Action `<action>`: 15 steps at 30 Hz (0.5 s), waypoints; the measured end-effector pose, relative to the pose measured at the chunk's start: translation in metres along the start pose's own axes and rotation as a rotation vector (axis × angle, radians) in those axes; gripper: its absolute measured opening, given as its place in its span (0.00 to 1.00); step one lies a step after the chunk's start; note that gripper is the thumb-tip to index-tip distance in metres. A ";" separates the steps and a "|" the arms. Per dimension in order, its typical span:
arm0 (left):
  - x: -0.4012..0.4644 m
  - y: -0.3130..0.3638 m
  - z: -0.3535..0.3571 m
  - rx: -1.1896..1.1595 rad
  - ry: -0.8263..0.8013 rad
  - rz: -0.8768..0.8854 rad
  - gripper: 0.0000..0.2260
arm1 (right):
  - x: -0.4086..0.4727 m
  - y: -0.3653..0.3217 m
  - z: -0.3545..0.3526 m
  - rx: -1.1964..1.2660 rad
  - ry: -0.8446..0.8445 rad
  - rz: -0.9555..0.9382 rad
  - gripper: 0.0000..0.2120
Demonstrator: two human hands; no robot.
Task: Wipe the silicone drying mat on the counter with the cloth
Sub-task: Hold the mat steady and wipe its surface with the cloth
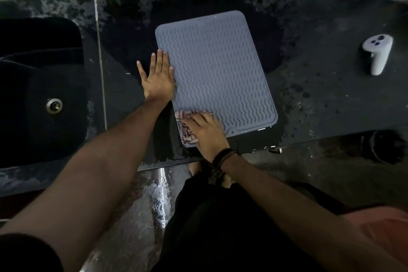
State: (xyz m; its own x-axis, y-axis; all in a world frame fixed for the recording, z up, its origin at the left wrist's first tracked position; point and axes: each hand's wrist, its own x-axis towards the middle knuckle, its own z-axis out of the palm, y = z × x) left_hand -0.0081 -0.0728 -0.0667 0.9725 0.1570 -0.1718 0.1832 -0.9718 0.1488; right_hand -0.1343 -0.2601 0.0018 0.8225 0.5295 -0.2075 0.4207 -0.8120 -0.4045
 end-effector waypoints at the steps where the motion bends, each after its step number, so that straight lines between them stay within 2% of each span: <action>1: 0.001 -0.001 -0.001 0.017 -0.016 -0.002 0.25 | -0.009 0.003 0.003 0.009 -0.007 0.000 0.31; 6: 0.003 0.000 -0.006 0.087 -0.040 -0.011 0.25 | -0.058 0.030 -0.003 0.076 -0.029 -0.103 0.28; 9: 0.000 0.003 -0.010 0.128 -0.022 0.006 0.25 | -0.036 0.048 -0.016 0.091 0.128 0.034 0.31; 12: -0.018 0.013 -0.015 0.030 0.065 0.007 0.26 | -0.012 0.064 -0.021 0.025 0.103 0.085 0.31; 15: -0.051 0.019 -0.009 0.055 -0.010 0.002 0.27 | -0.009 0.070 -0.014 -0.007 0.098 0.063 0.31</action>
State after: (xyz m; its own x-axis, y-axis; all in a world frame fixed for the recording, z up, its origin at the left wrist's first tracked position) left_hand -0.0527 -0.0978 -0.0467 0.9713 0.1535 -0.1817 0.1729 -0.9803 0.0957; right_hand -0.1068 -0.3253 -0.0119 0.8809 0.4509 -0.1440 0.3693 -0.8450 -0.3868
